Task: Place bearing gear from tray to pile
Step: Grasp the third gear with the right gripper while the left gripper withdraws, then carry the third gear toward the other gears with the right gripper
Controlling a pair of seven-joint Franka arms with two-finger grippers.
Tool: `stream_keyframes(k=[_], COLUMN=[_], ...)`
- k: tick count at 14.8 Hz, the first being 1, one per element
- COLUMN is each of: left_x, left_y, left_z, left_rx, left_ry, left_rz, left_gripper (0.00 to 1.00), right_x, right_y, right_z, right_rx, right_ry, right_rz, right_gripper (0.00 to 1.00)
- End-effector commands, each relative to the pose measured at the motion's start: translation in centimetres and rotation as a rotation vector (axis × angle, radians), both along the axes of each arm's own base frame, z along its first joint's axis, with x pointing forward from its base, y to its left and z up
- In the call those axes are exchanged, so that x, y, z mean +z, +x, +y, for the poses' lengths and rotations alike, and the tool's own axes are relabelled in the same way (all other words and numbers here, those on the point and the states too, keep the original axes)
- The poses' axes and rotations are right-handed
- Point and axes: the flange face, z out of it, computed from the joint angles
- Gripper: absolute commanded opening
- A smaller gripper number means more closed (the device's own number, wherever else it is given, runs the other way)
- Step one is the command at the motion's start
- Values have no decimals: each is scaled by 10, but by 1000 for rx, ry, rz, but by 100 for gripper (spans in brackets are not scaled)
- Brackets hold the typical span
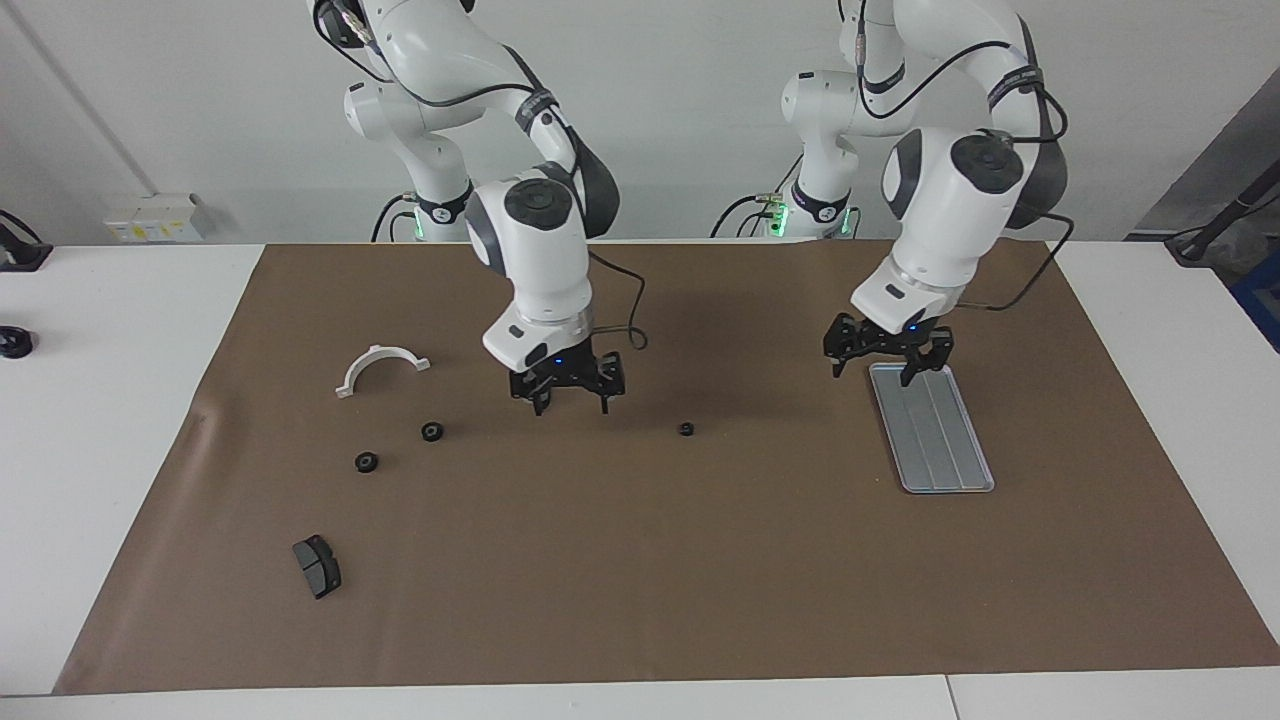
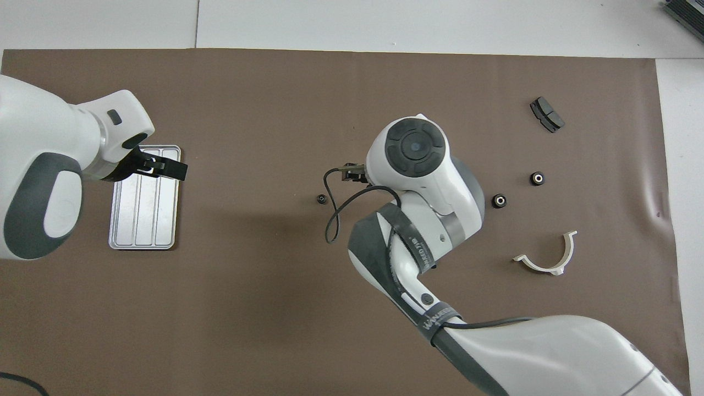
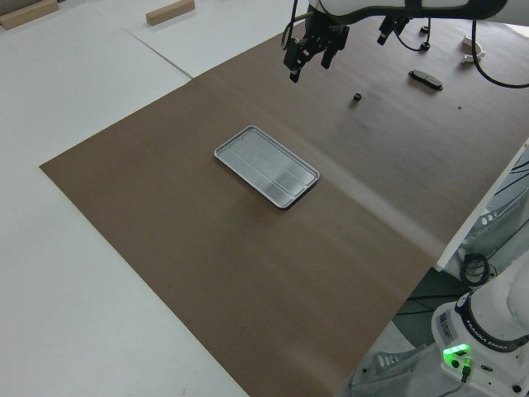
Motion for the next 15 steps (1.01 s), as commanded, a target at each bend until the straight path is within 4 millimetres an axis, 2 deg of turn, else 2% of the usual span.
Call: stream_keyframes(k=[1, 2, 3, 5, 6, 8, 10, 13, 15], left_x=[42, 57, 64, 97, 108, 122, 122, 119, 122], left_y=[-27, -35, -38, -35, -31, -21, -17, 6, 6], left_z=[18, 19, 27, 43, 46, 47, 46, 47, 47], left_rx=[-19, -14, 1, 27, 33, 35, 34, 40, 42], left_ry=[12, 11, 11, 9, 11, 16, 17, 8, 11], left_rz=[3, -8, -3, 8, 11, 21, 34, 68, 99], left_gripper=[100, 100, 100, 100, 100, 100, 100, 100, 100], right_x=[-40, -51, -51, -52, -52, -68, -83, -82, -82], right_y=[20, 11, 2, -2, -2, -6, -15, -19, -24], right_z=[44, 61, 77, 83, 83, 89, 101, 100, 104], right_rx=[-62, -46, -42, -41, -38, -23, 15, 21, 29], right_ry=[-26, -18, 8, 22, 19, 13, -10, -53, -58], right_rz=[-5, -6, -21, -33, -33, -35, -40, -15, -8], right_gripper=[100, 100, 100, 100, 100, 99, 86, 86, 76])
